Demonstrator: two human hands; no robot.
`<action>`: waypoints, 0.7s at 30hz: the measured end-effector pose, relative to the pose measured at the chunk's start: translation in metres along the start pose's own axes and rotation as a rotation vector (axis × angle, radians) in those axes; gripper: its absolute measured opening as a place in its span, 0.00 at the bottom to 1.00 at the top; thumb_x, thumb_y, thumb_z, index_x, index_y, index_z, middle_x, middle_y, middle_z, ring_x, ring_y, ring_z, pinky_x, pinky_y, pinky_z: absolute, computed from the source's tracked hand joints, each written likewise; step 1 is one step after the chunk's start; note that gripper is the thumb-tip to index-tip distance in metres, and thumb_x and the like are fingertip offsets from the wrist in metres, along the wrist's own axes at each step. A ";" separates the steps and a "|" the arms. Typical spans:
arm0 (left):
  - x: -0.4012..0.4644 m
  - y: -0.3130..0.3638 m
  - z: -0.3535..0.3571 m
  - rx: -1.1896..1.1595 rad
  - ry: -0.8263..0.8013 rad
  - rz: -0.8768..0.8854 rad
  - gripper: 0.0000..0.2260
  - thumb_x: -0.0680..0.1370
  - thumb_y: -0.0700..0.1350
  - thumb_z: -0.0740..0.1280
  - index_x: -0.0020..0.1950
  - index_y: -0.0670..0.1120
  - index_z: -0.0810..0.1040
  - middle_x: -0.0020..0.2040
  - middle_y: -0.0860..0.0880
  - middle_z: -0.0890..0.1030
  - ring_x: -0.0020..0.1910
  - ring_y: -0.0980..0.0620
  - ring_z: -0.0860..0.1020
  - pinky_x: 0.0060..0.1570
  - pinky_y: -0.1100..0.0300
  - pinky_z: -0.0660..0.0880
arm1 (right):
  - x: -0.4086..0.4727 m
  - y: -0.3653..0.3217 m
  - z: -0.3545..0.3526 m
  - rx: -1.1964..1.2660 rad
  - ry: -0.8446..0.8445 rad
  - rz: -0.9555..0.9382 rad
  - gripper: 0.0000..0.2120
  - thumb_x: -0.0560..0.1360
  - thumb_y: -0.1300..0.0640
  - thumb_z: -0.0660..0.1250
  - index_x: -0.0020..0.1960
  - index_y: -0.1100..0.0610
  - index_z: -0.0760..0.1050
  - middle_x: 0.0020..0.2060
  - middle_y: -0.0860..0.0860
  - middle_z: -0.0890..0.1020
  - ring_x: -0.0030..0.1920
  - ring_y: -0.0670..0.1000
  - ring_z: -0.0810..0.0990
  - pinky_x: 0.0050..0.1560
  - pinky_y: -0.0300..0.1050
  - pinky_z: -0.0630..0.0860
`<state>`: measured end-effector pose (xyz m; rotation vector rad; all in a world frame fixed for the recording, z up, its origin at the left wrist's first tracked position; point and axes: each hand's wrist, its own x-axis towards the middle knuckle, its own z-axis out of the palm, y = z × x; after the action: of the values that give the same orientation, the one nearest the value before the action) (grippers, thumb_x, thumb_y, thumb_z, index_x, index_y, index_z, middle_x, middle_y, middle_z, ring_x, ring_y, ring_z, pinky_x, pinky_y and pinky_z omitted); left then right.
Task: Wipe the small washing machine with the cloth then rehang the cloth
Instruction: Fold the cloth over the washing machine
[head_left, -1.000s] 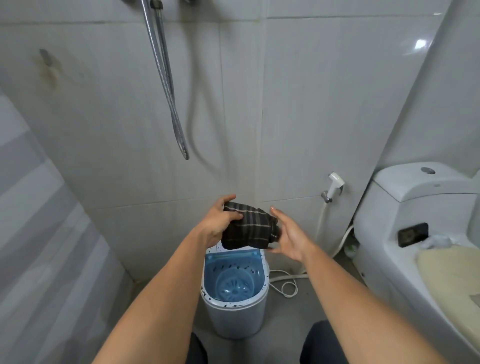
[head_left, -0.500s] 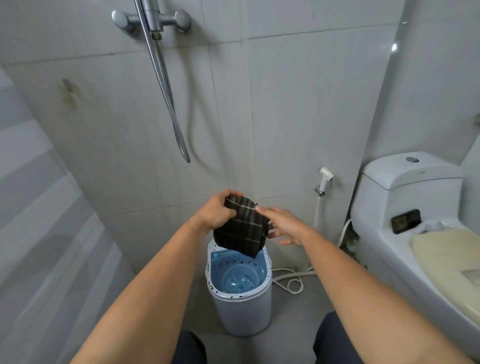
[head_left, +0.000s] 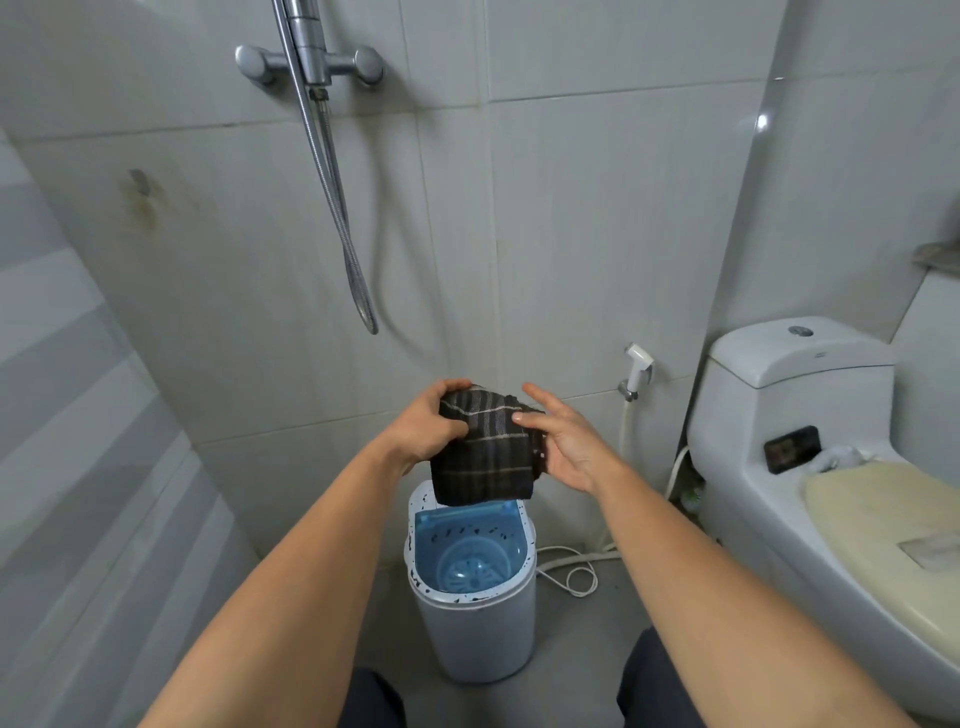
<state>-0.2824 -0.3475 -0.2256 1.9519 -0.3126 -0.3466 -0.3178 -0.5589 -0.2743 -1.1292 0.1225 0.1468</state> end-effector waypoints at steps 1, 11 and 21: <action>0.001 -0.001 -0.002 0.086 0.018 0.007 0.30 0.75 0.30 0.65 0.74 0.49 0.68 0.64 0.44 0.78 0.60 0.44 0.79 0.60 0.51 0.79 | 0.002 -0.004 -0.001 -0.107 -0.003 0.030 0.29 0.74 0.68 0.73 0.73 0.52 0.73 0.56 0.56 0.86 0.51 0.54 0.86 0.49 0.52 0.82; 0.006 -0.006 -0.017 0.466 0.177 0.086 0.02 0.77 0.42 0.71 0.49 0.47 0.81 0.38 0.51 0.80 0.38 0.51 0.78 0.42 0.60 0.71 | 0.012 -0.032 0.003 -0.889 0.096 -0.129 0.10 0.71 0.56 0.79 0.50 0.58 0.85 0.37 0.49 0.83 0.38 0.46 0.80 0.44 0.38 0.76; 0.001 -0.013 -0.013 -0.108 0.158 -0.015 0.14 0.79 0.55 0.69 0.60 0.50 0.78 0.56 0.47 0.85 0.56 0.48 0.83 0.61 0.48 0.78 | 0.010 -0.020 0.013 -0.340 -0.121 0.052 0.19 0.71 0.64 0.77 0.61 0.62 0.80 0.52 0.62 0.85 0.52 0.59 0.84 0.60 0.60 0.79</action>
<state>-0.2759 -0.3315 -0.2325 1.8635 -0.1733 -0.2130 -0.3043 -0.5545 -0.2530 -1.4528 0.0189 0.2891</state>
